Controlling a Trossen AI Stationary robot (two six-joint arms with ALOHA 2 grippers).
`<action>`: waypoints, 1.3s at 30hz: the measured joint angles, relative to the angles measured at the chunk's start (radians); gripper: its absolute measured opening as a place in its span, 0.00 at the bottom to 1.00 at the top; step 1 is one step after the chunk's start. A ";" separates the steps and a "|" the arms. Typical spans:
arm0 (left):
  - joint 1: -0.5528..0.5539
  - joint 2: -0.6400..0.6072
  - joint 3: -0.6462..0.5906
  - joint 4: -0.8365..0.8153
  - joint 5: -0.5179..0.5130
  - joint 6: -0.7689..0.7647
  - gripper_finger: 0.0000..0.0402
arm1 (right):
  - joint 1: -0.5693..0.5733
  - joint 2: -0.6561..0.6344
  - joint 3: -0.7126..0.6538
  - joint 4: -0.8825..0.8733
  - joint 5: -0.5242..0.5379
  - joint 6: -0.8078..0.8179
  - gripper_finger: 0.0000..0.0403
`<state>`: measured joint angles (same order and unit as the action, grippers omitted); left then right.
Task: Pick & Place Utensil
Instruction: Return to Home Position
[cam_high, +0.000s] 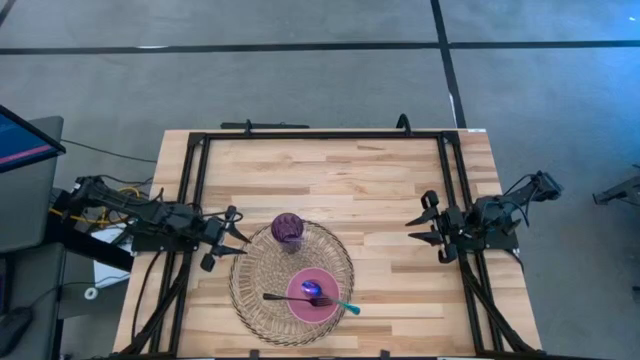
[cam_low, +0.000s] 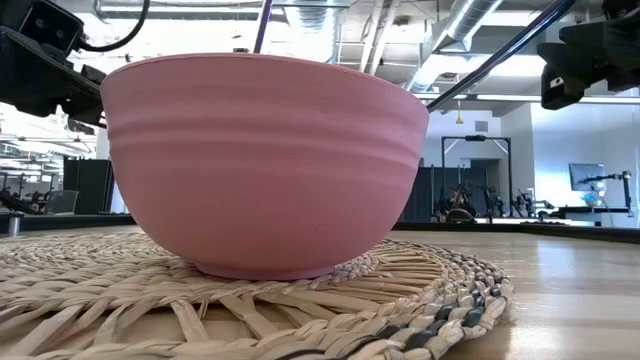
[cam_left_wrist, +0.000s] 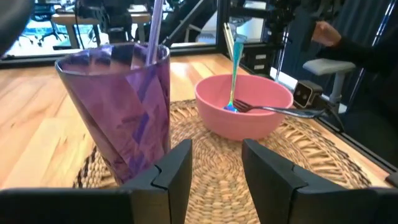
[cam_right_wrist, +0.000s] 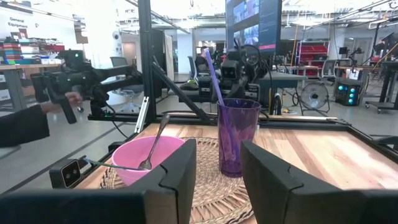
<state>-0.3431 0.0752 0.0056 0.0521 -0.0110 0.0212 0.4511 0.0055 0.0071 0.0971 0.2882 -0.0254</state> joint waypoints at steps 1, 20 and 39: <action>0.000 0.008 0.000 0.000 0.000 0.000 0.35 | 0.000 0.000 0.000 0.000 0.000 0.000 0.29; 0.000 0.145 0.000 0.001 0.000 0.000 0.35 | 0.000 0.000 0.000 0.000 0.000 0.000 0.29; 0.000 0.209 0.000 0.002 0.000 0.000 0.35 | 0.000 0.000 0.000 0.000 0.000 0.000 0.29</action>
<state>-0.3432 0.2844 0.0057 0.0536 -0.0111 0.0212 0.4511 0.0055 0.0071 0.0971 0.2886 -0.0254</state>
